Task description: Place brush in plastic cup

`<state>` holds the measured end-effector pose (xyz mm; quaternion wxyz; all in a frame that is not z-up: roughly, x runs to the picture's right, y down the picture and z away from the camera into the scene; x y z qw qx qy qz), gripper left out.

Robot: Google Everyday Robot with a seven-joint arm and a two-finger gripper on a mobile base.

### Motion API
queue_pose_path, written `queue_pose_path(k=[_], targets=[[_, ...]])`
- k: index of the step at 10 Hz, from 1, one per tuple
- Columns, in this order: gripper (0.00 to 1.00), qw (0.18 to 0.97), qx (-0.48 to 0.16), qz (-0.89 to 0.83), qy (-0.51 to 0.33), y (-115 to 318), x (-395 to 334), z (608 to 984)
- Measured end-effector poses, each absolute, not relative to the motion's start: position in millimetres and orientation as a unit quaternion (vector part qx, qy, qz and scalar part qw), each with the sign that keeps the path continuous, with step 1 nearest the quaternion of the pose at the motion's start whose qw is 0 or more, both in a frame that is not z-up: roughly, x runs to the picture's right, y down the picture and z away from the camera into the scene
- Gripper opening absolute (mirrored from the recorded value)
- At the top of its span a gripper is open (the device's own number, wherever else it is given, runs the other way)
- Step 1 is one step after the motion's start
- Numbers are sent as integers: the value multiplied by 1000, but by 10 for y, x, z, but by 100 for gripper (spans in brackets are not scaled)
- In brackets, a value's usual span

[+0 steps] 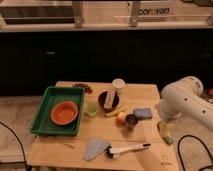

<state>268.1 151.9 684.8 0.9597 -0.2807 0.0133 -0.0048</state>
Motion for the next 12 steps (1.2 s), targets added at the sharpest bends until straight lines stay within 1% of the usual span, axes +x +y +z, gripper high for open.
queue_pose_path(k=[2, 6, 9, 12], targets=[[80, 960, -281, -18, 6, 1724, 2583, 6864], [80, 958, -283, -34, -11, 1932, 2451, 6899], [80, 957, -286, -47, -29, 2205, 2280, 7035], [80, 956, -288, -47, -38, 2345, 2230, 7092]])
